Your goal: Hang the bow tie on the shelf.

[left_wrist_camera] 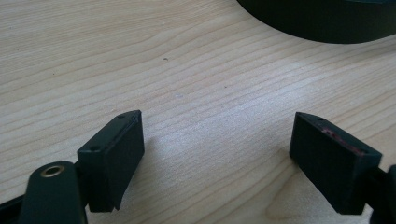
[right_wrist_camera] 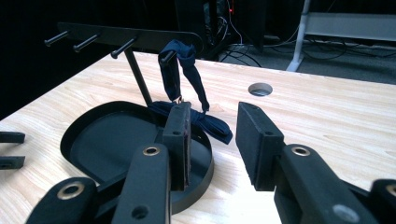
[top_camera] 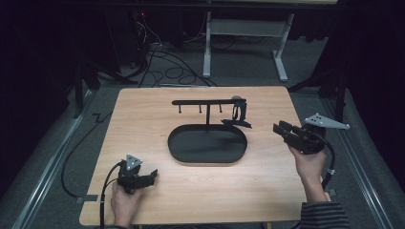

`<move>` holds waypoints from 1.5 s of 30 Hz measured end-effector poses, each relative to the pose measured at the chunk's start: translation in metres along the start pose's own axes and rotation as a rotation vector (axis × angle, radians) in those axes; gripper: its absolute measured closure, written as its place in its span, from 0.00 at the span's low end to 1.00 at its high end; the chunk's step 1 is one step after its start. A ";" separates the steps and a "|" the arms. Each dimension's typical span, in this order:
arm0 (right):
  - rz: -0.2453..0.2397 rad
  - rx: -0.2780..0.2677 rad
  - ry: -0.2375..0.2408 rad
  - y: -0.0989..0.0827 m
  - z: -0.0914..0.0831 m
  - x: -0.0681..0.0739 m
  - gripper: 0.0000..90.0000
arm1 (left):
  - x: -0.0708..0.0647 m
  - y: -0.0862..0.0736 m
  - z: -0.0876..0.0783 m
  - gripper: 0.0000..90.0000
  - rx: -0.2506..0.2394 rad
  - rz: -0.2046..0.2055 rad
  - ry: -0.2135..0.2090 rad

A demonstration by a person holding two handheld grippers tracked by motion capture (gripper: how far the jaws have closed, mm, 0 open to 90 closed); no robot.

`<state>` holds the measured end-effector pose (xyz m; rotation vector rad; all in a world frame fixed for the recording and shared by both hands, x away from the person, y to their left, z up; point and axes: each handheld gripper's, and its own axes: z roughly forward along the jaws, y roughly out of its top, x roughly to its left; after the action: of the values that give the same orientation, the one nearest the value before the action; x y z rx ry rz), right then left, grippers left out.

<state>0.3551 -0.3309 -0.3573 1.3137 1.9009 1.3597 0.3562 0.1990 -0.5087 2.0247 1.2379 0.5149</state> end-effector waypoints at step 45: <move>0.063 0.082 -0.004 -0.074 0.015 0.007 0.73 | 0.000 0.000 0.000 0.20 0.000 0.001 0.000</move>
<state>0.3324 -0.3220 -0.4287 1.4265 1.9466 1.3204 0.3562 0.1990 -0.5087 2.0255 1.2375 0.5147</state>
